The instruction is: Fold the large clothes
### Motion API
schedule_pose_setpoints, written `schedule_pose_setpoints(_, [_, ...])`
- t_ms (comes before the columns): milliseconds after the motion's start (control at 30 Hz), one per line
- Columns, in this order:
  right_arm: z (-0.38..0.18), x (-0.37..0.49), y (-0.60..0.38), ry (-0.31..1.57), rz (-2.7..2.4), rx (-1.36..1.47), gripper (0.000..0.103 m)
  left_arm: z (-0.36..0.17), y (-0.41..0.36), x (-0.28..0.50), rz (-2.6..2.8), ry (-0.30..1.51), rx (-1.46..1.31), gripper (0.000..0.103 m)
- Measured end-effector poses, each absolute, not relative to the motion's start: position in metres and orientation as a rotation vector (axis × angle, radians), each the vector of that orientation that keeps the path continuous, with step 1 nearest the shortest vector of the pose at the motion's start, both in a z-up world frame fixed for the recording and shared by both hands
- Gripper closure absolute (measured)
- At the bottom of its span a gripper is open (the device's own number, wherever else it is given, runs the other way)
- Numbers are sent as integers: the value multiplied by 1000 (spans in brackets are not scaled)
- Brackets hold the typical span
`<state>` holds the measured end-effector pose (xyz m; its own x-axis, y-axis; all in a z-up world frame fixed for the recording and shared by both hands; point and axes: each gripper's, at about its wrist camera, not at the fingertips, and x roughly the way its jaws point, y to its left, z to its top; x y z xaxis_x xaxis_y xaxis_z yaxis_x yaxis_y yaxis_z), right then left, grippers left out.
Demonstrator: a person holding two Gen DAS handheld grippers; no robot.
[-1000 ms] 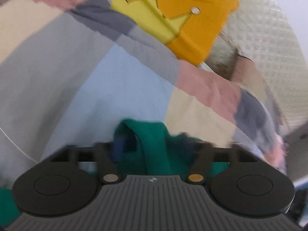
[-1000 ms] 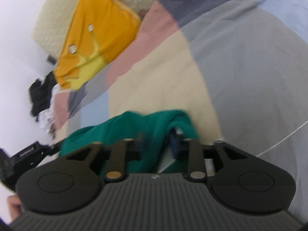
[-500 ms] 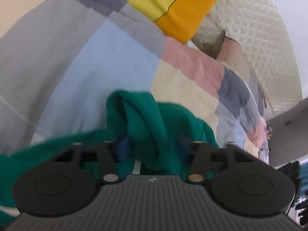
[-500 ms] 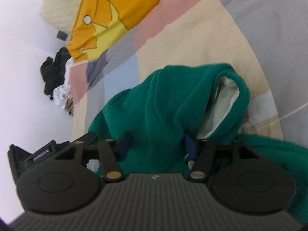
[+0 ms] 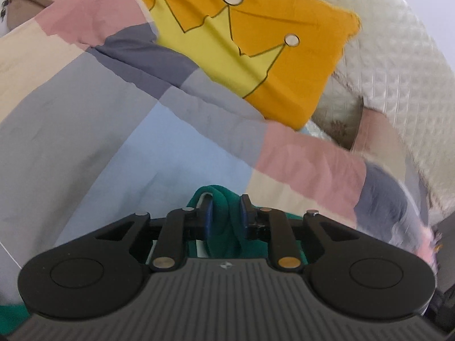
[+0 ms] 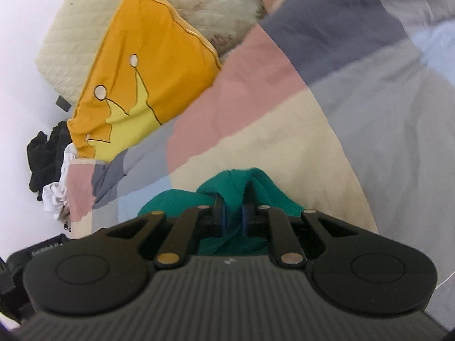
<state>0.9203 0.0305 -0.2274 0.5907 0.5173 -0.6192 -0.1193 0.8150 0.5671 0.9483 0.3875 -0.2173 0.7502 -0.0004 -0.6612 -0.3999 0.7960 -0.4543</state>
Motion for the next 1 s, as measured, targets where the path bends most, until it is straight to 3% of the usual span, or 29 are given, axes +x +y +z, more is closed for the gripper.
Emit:
schedule_pose_setpoints(33, [-230,919,28,859,400,501,87,-217,386,948,225,709,-603,68])
schedule_pose_setpoints(100, [-230,916,26,860,434,500,83,-216,384,945,204,719,-590,43])
schedule_pose_setpoints(133, [-229,914,25,868,455,503,77,-213,384,941,202,720,-588,25])
schedule_pose_setpoints(200, [-221,905,21,876,489,489,56,-206,380,930,206,715,-571,23])
schedule_pose_setpoints(233, [-215,899,19,873,512,477,35,-202,377,925,185,725,-557,23])
schedule_pose_setpoints(267, [-208,891,16,869,543,455,23,-197,373,919,171,734,-536,23])
schedule_pose_setpoints(567, [-162,788,-56,822,661,233,23,-162,316,826,16,684,-363,23])
schedule_pose_setpoints(1000, [-162,594,-185,886,489,194,23,-129,212,618,-57,626,-335,23])
